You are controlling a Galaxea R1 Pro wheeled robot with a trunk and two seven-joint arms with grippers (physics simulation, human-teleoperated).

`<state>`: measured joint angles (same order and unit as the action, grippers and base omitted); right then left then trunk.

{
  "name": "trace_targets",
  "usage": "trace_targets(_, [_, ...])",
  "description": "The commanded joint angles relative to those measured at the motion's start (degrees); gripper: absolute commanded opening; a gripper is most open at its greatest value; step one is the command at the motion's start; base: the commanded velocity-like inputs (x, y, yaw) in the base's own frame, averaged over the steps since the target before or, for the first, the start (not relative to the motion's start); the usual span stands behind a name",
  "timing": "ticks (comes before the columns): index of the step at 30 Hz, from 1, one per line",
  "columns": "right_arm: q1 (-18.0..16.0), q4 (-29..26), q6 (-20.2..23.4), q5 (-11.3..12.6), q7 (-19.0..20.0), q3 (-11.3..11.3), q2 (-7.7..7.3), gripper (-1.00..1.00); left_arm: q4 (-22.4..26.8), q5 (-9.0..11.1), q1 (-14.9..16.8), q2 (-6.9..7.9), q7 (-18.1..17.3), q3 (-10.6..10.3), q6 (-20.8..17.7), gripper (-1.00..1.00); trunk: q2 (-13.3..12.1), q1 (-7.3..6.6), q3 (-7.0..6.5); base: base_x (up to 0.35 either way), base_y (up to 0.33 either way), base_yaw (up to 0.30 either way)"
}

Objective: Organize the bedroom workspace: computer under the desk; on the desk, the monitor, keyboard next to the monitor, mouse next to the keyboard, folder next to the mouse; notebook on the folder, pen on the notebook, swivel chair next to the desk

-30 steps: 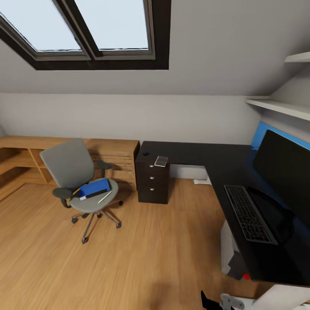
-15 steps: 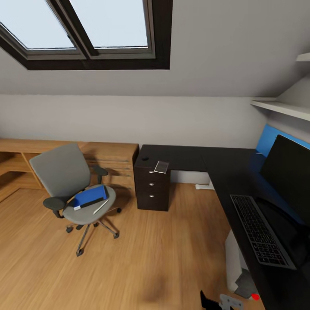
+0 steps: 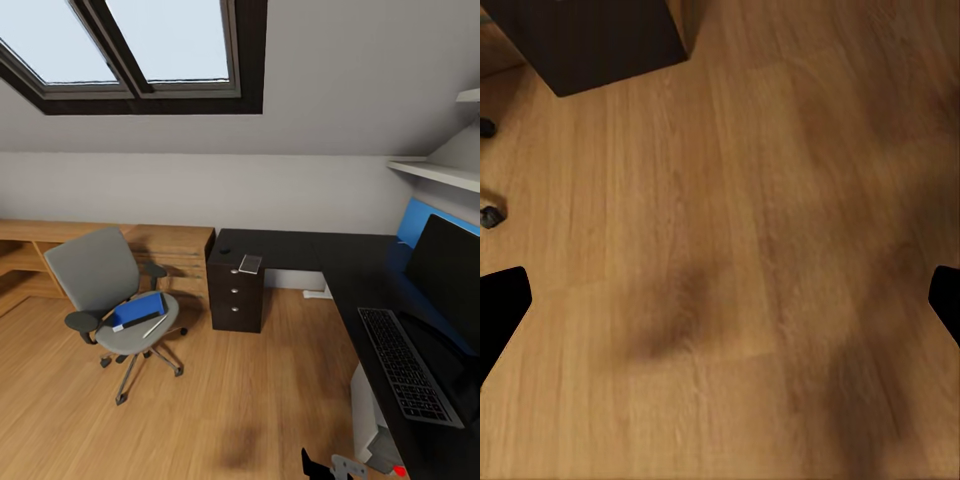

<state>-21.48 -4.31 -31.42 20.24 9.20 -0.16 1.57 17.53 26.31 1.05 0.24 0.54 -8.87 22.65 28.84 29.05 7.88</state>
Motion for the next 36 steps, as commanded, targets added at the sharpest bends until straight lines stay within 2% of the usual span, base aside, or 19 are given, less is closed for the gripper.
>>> trace_targets(1, [-0.1,0.1,-0.4,0.6,0.5,0.0,0.02,1.0,0.0,0.5,0.1,0.01,0.1,-0.4,0.3,1.0,0.1,0.02,0.02,0.005,0.0,0.0])
trace_targets(9, [-0.1,0.1,-1.1,0.7,0.5,-0.1,0.02,1.0,0.0,0.5,0.1,-0.05,0.1,-0.5,0.2,1.0,0.1,0.02,-0.68,0.002,0.0,0.0])
trace_targets(24, [-0.1,0.1,-1.2,0.6,0.5,0.0,0.1,1.0,0.0,0.6,0.1,-0.06,0.1,-0.5,0.1,1.0,-5.9,-3.27,-4.69,0.0,0.0,0.0])
trace_targets(36, [-0.1,0.1,-1.2,0.6,0.5,0.0,0.1,1.0,-0.3,0.6,0.1,-0.1,0.1,-0.5,0.1,1.0,-5.9,-3.27,-5.74,0.0,0.0,0.0])
